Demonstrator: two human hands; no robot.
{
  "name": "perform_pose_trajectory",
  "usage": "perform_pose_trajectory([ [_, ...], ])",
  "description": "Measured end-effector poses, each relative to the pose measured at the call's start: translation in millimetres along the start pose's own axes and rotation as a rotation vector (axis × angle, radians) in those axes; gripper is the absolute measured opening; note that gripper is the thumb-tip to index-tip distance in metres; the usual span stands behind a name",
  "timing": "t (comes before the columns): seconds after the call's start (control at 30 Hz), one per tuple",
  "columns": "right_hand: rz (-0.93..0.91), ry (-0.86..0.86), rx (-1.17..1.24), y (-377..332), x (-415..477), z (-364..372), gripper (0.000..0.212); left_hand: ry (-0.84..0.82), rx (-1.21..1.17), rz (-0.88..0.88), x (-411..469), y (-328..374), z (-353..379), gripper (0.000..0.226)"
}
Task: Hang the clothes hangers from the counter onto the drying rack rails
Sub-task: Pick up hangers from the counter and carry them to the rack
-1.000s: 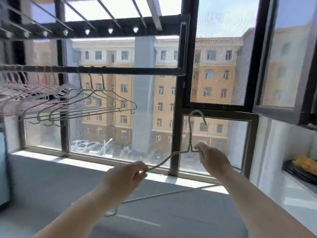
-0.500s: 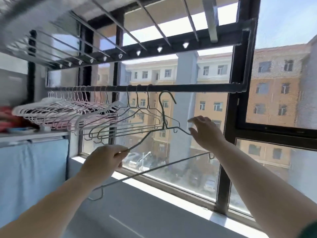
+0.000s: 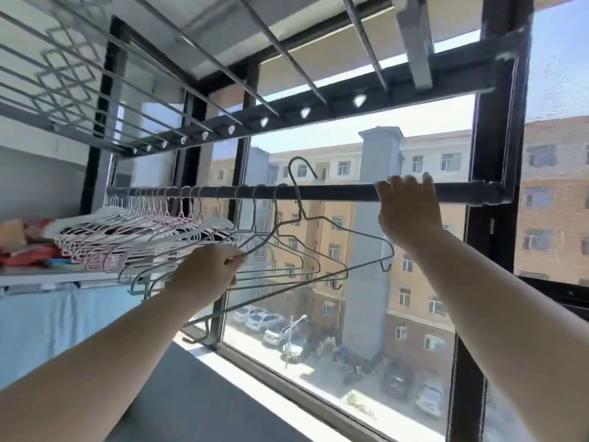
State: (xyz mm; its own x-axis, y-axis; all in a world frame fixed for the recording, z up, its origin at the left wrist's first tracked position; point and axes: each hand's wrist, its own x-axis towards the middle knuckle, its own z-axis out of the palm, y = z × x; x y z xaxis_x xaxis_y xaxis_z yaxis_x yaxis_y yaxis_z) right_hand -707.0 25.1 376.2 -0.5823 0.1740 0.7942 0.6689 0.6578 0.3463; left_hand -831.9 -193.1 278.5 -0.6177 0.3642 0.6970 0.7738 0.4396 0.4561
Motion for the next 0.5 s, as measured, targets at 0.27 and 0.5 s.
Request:
perform_pose_trajectory([
  [0.27,0.007,0.027,0.049,0,6,7,0.041,-0.071,0.036,-0.055,32,0,27,0.025],
  [0.5,0.005,0.038,0.047,0,5,7,0.044,-0.097,0.045,-0.083,34,-7,31,0.025],
])
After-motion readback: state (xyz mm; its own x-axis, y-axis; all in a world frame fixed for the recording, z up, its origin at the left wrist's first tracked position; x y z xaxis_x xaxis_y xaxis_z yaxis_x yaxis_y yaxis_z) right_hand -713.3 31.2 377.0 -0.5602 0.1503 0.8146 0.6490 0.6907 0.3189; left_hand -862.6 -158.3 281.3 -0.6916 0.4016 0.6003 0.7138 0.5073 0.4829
